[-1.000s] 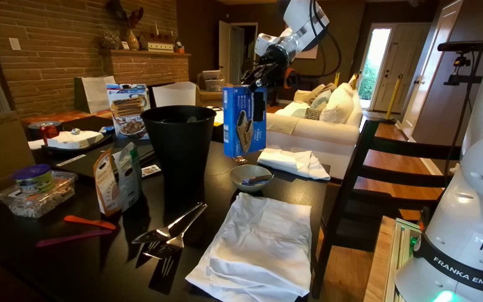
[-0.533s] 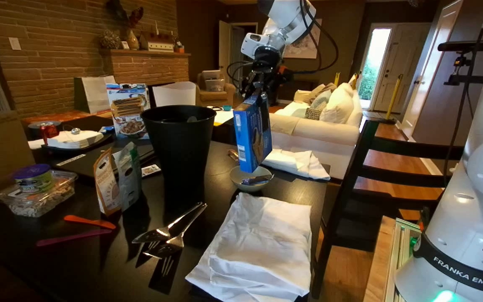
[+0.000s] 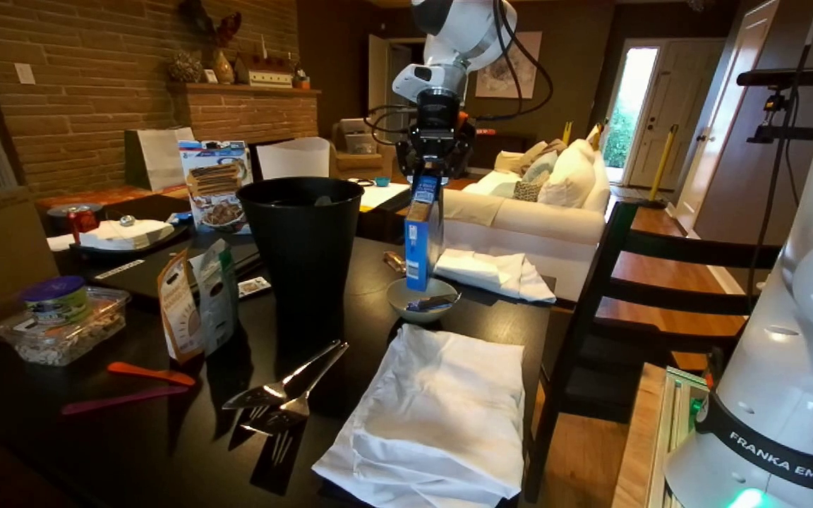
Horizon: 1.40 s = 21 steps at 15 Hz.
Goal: Pour the snack out of the blue box and into the bowl.
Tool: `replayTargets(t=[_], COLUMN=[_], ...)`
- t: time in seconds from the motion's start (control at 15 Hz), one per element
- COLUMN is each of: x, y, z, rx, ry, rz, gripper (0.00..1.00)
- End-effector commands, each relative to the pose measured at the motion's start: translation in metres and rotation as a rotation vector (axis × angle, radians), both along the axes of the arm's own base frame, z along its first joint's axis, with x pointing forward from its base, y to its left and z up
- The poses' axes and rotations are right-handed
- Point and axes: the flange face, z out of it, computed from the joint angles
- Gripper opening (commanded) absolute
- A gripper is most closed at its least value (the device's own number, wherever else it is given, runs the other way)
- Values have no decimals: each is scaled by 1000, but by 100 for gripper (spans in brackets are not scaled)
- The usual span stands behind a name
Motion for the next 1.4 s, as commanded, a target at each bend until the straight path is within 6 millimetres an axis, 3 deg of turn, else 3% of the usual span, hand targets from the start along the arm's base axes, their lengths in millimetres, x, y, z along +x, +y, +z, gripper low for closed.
replayTargets(t=[0.0,0.27,0.33,0.53,0.6,0.73,1.13,1.33], x=[-7,-4,7,5,5,0,-7,-4], y=[12,21,17,20,20,23,56,72], z=[3,-1,-8,-9,-8,-13,-36,-32], rx=[-81,-127,-94,-106,-107,-127,-192,-226], ry=[-135,-293,-212,-257,-260,-249,-225,-252], rz=[116,202,152,177,179,215,390,463], gripper=[16,16,41,41,16,16,16,16])
